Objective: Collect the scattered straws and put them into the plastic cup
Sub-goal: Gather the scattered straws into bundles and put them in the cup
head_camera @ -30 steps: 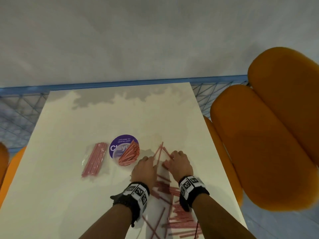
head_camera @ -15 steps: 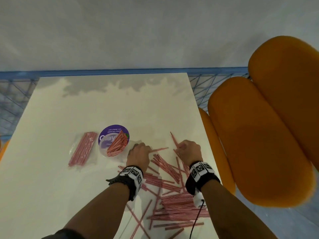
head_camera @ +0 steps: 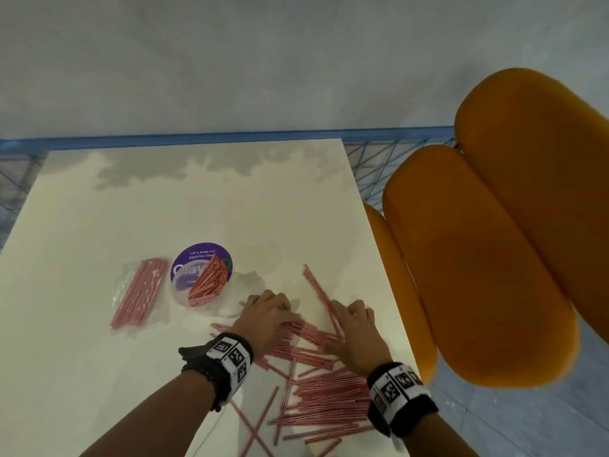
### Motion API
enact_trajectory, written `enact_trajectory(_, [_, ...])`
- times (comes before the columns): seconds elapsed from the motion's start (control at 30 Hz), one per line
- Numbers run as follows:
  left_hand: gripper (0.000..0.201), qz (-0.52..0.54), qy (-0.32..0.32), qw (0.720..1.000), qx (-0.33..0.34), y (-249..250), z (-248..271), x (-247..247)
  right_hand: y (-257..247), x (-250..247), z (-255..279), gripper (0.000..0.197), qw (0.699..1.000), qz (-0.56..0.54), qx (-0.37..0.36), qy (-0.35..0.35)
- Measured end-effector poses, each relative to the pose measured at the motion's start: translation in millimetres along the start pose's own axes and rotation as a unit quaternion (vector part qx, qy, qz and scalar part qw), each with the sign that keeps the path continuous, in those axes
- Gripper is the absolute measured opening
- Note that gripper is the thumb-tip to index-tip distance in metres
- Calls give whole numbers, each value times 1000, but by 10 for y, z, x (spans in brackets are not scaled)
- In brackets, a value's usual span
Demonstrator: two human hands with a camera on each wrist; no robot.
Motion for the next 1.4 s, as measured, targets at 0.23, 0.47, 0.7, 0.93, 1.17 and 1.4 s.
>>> enact_trajectory(0.23, [30, -69, 52, 996, 23, 31, -5, 71, -165, 121, -47, 50, 993, 2, -96, 67])
enact_trajectory(0.47, [87, -131, -72, 989, -4, -42, -154, 25, 105, 52, 130, 50, 998, 10, -58, 38])
enact_trajectory(0.7, [72, -83, -33, 996, -9, -33, -64, 15, 5, 24, 74, 25, 990, -20, -99, 100])
enact_trajectory(0.93, [58, -104, -31, 993, -47, -196, 17, -108, 47, 17, 41, 16, 987, -33, -103, 120])
enact_trajectory(1.17, [58, -40, 4, 998, -51, -69, 40, -87, -25, -37, -57, 44, 990, -19, -90, 103])
enact_trajectory(1.4, [40, -43, -16, 994, -103, -195, 105, -169, -349, 23, -175, 52, 991, 31, -128, 38])
Point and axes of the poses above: each hand's wrist, its own z-axis away from the middle knuckle, its own x-axis out of the palm, y = z × x, the point moved 3 cm from there along -z, towards the middle knuckle, and after that the axes turned 10 degrees about z, right-handed, at the moved point
